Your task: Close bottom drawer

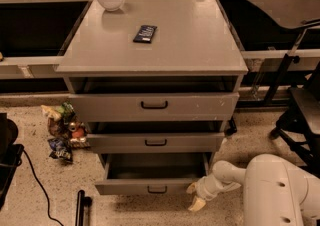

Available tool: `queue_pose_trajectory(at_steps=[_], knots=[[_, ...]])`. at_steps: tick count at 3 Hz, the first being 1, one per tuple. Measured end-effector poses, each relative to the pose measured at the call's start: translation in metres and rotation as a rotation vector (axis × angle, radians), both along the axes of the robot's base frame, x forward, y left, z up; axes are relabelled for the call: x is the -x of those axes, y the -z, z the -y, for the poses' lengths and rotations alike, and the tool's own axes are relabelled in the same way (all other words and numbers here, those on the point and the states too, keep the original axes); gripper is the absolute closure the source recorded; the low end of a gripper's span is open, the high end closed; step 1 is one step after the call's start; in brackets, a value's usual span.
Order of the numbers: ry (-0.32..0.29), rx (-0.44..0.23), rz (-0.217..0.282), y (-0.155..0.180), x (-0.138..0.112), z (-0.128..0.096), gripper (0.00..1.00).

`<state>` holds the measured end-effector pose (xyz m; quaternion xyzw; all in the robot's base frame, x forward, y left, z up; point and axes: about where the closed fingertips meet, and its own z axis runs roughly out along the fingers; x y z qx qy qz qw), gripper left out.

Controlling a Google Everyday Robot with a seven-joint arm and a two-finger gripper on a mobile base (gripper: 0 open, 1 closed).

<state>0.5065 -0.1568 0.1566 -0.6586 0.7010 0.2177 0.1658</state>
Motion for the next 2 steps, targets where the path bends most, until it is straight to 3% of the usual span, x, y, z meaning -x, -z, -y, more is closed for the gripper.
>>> queue_pose_trajectory(at_steps=[1, 2], knots=[[0.007, -0.014, 0.044, 0.0009, -0.0257, 0.0101, 0.66], [0.012, -0.012, 0.054, 0.0015, -0.0298, 0.0124, 0.62]])
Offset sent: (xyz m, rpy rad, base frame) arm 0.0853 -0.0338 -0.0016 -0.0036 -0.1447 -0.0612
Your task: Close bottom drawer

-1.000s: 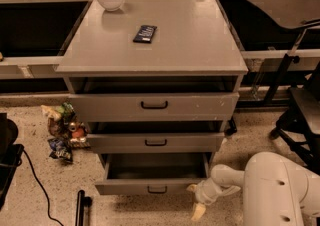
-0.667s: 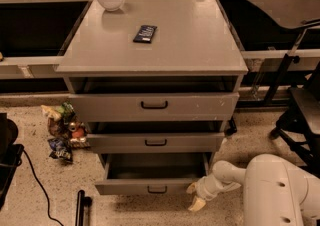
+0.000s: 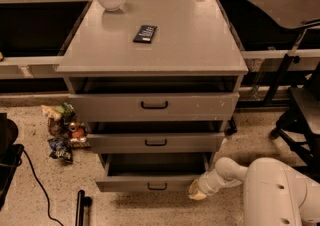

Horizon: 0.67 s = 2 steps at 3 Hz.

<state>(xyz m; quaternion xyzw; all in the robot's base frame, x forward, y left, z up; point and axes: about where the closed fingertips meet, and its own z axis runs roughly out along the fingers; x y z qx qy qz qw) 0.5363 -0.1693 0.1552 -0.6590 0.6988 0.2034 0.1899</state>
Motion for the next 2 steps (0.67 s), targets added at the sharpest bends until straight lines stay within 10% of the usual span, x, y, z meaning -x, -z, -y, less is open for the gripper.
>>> queue_pose_trajectory(at_steps=[2], knots=[[0.032, 0.005, 0.031, 0.003, -0.03, 0.013, 0.16]])
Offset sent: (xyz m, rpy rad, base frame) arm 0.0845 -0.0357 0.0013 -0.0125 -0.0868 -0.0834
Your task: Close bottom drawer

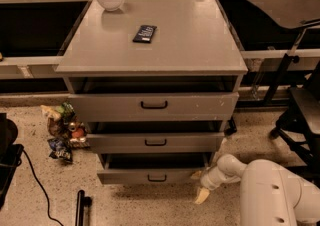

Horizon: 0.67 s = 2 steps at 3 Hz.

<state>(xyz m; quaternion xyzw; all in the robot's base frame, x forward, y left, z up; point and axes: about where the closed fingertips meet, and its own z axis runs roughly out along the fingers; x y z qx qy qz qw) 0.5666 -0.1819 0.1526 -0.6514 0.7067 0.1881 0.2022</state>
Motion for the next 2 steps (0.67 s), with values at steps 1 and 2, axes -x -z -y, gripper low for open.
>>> queue_pose_trajectory(at_steps=[1, 2], knots=[[0.02, -0.008, 0.022, -0.002, -0.024, 0.01, 0.0], [0.031, -0.027, 0.027, -0.003, -0.038, 0.017, 0.0]])
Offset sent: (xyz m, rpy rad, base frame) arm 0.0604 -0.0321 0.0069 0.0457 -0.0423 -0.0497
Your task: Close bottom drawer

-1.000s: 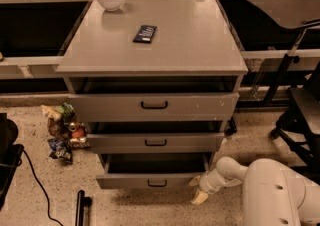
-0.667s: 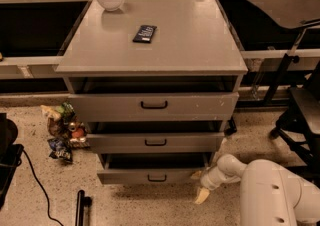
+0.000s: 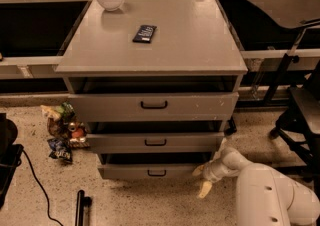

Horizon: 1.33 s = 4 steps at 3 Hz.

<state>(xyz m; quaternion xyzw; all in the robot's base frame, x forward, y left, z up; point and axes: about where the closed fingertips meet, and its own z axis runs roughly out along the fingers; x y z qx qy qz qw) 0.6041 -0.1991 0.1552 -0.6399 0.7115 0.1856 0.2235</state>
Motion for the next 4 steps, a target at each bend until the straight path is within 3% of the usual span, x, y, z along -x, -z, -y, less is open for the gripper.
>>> queue_pose_trajectory(at_steps=[2, 4], knots=[[0.007, -0.031, 0.015, -0.0009, -0.0129, 0.009, 0.0], [0.016, -0.041, 0.045, -0.005, -0.0173, 0.0144, 0.42]])
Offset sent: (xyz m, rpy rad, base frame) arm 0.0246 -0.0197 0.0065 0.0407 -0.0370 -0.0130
